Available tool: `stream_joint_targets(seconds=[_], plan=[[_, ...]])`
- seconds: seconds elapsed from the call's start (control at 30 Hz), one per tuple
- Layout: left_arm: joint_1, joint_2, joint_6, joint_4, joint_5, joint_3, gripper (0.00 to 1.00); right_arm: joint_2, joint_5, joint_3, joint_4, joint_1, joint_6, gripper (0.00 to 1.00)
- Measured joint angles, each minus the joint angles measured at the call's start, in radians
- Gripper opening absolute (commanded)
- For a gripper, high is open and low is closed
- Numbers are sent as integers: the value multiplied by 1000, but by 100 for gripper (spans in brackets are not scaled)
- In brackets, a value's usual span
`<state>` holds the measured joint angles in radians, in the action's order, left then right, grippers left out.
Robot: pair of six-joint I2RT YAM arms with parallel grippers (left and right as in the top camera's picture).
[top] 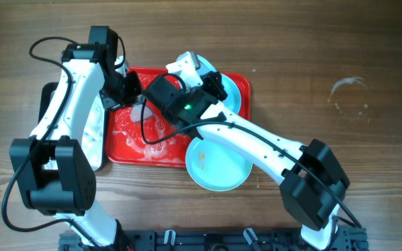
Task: Clean dirty plates on tray and stack at the side
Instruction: 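Carry the plate right and set it on the table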
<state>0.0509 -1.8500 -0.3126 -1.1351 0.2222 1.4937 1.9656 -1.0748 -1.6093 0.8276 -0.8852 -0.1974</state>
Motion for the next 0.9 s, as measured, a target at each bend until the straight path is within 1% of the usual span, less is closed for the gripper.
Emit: stream_joint_targets(seconds=[0.13, 0.2, 0.27, 0.37, 0.43, 0.6, 0.67, 0.8, 0.9], plan=[[0, 0, 0, 0, 0, 0, 4, -40, 1, 0, 15, 10, -10, 4], [0, 0, 0, 0, 0, 0, 4, -50, 3, 0, 49, 10, -31, 4], [0, 0, 0, -1, 0, 0, 4, -53, 34, 0, 78, 13, -56, 4], [0, 0, 0, -3, -5, 0, 4, -66, 115, 0, 134, 72, -116, 4], [0, 0, 0, -5, -9, 0, 4, -86, 225, 0, 138, 117, -128, 4], [0, 0, 0, -11, -16, 0, 4, -113, 576, 0, 138, 256, -147, 4], [0, 0, 0, -14, -16, 0, 4, -128, 774, 0, 138, 336, -150, 4], [0, 0, 0, -16, -16, 0, 4, -153, 1047, 0, 166, 513, -142, 4], [0, 0, 0, -17, -16, 0, 4, -156, 1258, 0, 180, 664, -74, 4]])
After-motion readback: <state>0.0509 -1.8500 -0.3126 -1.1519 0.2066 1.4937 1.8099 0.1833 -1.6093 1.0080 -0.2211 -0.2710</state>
